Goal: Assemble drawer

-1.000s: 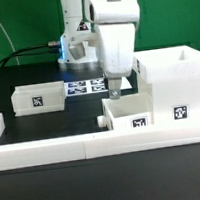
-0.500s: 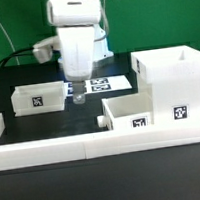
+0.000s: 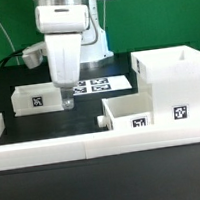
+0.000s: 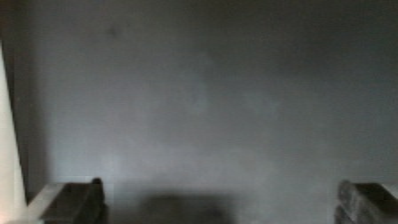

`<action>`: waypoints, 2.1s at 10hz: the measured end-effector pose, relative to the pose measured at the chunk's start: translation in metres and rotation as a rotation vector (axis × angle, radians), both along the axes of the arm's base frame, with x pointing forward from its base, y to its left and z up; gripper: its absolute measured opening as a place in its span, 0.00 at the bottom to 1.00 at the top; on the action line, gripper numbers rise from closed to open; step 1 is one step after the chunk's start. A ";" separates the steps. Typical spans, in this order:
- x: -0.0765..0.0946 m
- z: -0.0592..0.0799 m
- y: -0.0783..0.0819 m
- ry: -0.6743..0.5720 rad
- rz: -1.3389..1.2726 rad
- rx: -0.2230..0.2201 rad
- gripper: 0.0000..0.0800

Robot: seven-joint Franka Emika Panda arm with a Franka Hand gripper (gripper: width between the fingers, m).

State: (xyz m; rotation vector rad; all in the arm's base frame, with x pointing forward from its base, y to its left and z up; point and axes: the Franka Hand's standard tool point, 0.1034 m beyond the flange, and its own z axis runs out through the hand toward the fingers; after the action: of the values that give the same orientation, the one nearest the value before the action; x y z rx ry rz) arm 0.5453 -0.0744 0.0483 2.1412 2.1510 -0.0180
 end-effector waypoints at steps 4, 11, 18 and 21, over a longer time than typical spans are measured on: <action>0.002 -0.016 -0.015 0.040 0.055 0.102 0.81; -0.004 -0.033 0.021 0.097 0.025 0.214 0.81; 0.002 -0.033 0.070 0.106 -0.036 0.234 0.81; 0.003 -0.032 0.082 0.109 -0.058 0.237 0.81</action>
Offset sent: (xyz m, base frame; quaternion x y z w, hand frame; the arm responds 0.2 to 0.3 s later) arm 0.0152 0.0297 -0.0110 0.0068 0.1416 0.0076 0.9899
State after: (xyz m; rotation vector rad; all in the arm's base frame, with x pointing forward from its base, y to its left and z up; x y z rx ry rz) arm 0.5484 0.0071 0.0164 2.3825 2.2505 0.1254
